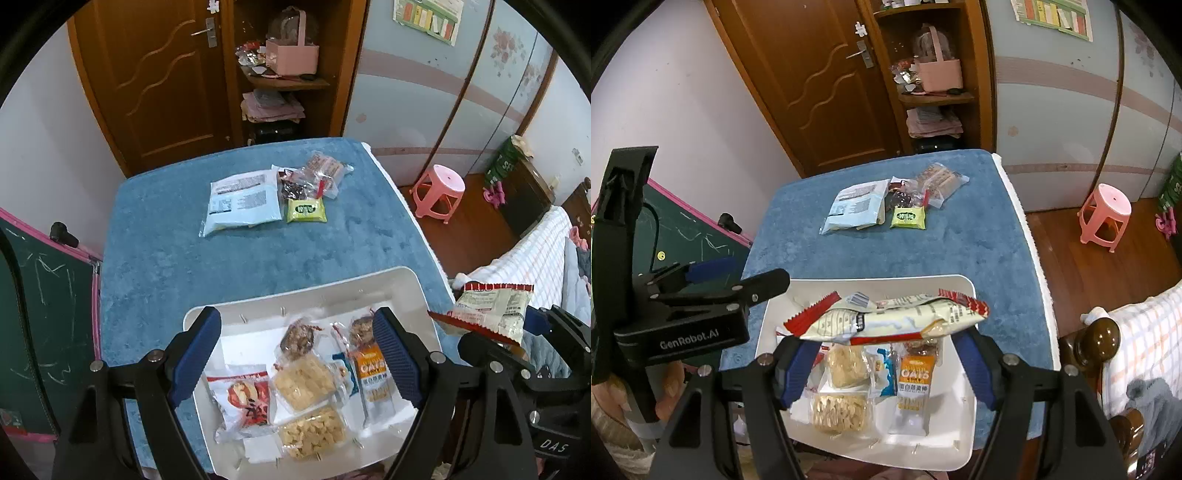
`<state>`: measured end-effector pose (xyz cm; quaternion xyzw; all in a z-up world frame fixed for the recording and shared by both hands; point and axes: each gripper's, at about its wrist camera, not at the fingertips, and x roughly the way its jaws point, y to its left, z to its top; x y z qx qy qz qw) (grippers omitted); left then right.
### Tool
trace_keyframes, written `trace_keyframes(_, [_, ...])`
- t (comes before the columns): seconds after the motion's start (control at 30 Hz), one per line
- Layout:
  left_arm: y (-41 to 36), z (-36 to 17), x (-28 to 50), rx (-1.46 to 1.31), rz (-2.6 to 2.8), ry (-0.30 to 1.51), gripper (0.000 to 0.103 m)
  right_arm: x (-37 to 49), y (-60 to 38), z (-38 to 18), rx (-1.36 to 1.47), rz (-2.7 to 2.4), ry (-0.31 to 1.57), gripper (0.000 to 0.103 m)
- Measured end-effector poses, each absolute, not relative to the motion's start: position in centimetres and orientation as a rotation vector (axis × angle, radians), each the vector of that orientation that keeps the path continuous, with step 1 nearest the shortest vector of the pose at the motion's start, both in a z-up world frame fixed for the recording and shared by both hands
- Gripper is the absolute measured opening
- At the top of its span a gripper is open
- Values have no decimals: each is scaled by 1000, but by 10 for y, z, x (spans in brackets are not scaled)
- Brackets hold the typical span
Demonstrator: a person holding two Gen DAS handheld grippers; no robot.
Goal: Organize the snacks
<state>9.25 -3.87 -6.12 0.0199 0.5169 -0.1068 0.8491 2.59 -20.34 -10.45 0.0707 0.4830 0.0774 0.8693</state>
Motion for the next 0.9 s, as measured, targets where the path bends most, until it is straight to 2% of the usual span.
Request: trace_keyframes(0.9, [-26, -59, 185, 11, -124, 1032, 83, 130, -206, -104, 27, 159, 962, 72])
